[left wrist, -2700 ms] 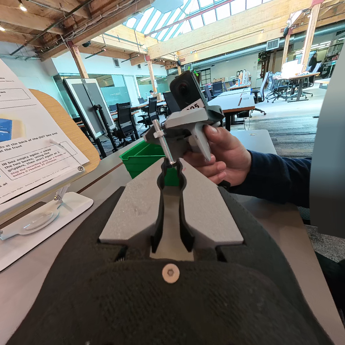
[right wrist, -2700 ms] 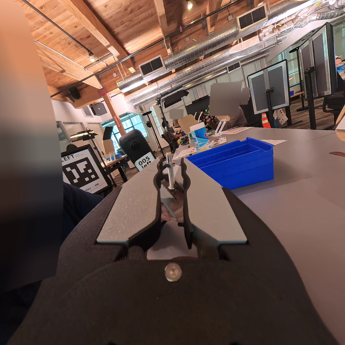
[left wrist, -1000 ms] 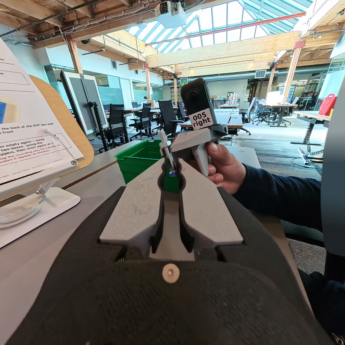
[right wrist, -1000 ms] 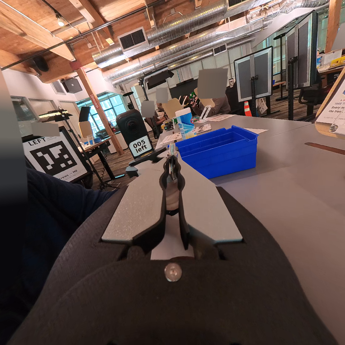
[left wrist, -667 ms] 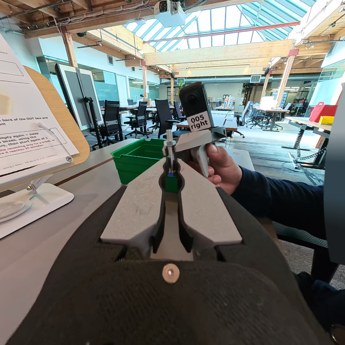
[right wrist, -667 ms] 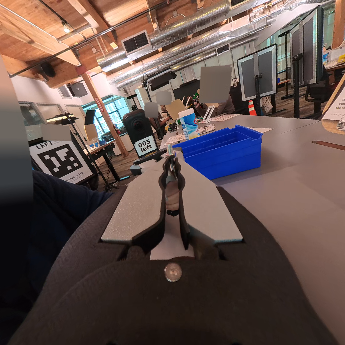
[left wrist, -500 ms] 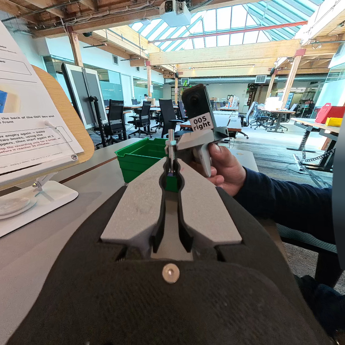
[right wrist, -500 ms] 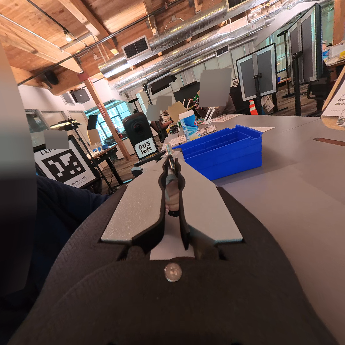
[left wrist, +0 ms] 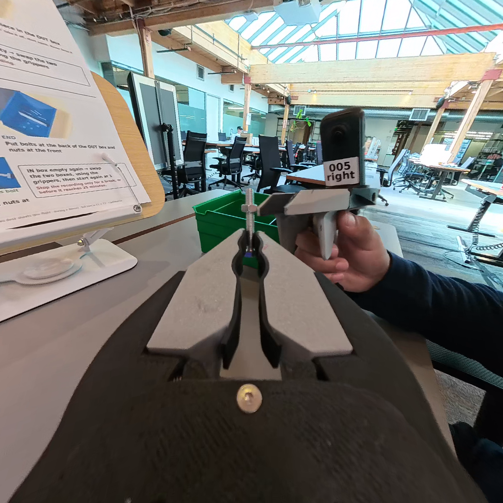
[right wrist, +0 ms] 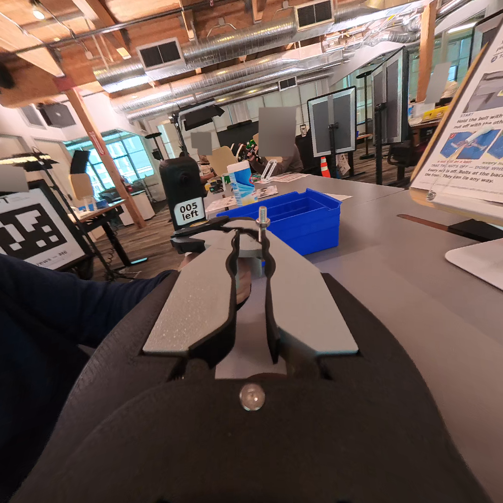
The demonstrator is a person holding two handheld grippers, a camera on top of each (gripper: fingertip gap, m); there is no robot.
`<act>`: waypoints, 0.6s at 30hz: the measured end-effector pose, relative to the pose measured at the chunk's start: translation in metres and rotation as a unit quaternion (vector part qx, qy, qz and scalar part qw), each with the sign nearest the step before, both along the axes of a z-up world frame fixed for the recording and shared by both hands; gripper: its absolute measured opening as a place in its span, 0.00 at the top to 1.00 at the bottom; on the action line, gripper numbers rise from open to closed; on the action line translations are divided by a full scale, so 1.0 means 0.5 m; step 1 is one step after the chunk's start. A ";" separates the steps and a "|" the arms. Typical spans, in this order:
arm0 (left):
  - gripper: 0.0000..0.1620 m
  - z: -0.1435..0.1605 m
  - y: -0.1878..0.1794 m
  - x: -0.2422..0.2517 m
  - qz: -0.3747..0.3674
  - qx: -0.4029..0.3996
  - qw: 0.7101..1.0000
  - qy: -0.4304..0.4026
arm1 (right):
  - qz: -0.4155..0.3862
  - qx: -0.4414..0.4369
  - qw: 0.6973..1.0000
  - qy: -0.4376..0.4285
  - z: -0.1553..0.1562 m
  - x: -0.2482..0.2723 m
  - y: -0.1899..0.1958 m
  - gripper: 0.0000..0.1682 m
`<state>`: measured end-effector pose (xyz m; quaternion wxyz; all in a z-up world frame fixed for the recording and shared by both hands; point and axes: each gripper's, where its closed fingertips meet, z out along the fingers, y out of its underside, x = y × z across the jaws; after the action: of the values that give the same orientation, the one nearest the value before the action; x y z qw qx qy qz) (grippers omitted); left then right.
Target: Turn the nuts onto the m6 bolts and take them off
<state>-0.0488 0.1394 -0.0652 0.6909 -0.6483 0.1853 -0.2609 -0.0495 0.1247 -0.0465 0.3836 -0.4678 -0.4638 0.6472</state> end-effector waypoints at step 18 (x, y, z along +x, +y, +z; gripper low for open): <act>0.98 -0.024 -0.002 0.026 -0.023 -0.023 0.999 0.024 | -0.062 0.091 0.994 -0.022 -0.015 -0.016 -0.002 0.89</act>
<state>-0.0358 0.1384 -0.0769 0.6644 -0.6659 0.2112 -0.2654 -0.0574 0.1237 -0.0540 0.4534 -0.4727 -0.4992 0.5672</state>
